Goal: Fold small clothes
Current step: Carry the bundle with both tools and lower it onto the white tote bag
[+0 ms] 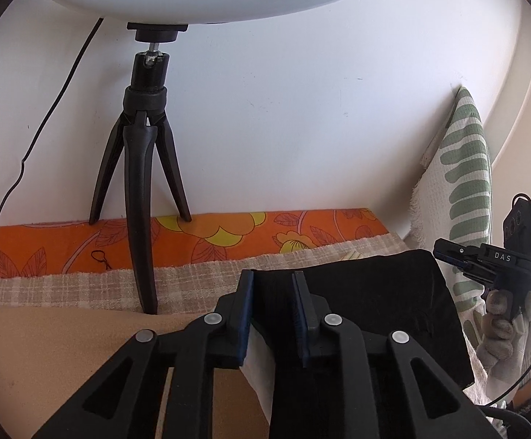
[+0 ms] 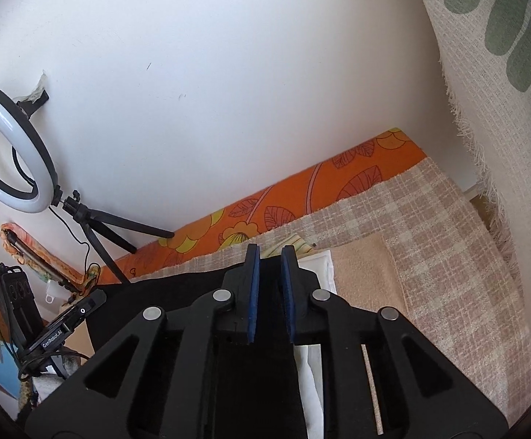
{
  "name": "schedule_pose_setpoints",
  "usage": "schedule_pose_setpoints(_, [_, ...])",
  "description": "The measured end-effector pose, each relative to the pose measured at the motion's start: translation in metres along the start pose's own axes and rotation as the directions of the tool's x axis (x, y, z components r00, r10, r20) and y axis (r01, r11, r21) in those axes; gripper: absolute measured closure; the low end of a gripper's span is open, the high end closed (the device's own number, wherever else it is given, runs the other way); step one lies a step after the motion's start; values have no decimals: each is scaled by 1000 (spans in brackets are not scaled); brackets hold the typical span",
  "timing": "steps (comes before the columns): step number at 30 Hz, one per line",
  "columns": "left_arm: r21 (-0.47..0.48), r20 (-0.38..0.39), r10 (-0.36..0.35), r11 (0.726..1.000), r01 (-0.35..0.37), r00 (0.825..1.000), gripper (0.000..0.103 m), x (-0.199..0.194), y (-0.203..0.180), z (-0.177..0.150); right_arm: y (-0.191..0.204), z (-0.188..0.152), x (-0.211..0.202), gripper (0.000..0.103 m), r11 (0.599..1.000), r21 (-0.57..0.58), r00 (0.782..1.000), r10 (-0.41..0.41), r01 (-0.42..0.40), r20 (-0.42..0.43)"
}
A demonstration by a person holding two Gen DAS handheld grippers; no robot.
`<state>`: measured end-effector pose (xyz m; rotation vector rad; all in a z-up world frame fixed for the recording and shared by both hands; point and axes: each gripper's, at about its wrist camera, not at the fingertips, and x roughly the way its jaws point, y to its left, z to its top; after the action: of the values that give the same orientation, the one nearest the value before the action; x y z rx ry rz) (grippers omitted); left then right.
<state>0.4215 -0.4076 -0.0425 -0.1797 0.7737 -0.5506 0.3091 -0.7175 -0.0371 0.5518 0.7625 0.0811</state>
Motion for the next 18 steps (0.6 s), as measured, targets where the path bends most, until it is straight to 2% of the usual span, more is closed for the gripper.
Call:
schedule_pose_setpoints(3, [0, 12, 8, 1000, -8, 1000, 75, -9, 2, 1, -3, -3, -5, 73, 998, 21, 998, 54, -54, -29])
schedule_pose_setpoints(5, [7, 16, 5, 1000, -5, 1000, 75, -15, 1, 1, -4, -3, -2, 72, 996, 38, 995, 85, -83, -56])
schedule_pose_setpoints(8, [21, 21, 5, 1000, -6, 1000, 75, -21, -2, 1, -4, -2, 11, 72, 998, 51, 996, 48, -44, -78])
schedule_pose_setpoints(9, [28, 21, 6, 1000, -7, 1000, 75, -23, -3, 1, -3, -3, 15, 77, 998, 45, 996, 36, -33, -75])
schedule_pose_setpoints(10, [33, 20, 6, 999, -7, 1000, 75, -24, -4, 1, 1, -4, 19, 93, 999, 24, 997, 24, -22, -71])
schedule_pose_setpoints(11, [40, 22, 10, 999, -10, 1000, 75, -26, -5, 1, 6, -5, 22, 96, 1000, -6, 998, 7, -7, -66])
schedule_pose_setpoints(14, [58, 22, 13, 998, -15, 1000, 75, -29, -9, 0, 20, -6, 31, 99, 989, -111, 994, -99, 94, -42])
schedule_pose_setpoints(16, [68, 14, 14, 998, -15, 1000, 73, -31, -11, -2, 17, -5, 40, 100, 977, -111, 981, -188, 182, -42])
schedule_pose_setpoints(18, [72, 13, 12, 997, -13, 1000, 71, -35, -12, -5, 12, -3, 40, 100, 976, -91, 979, -201, 198, -31])
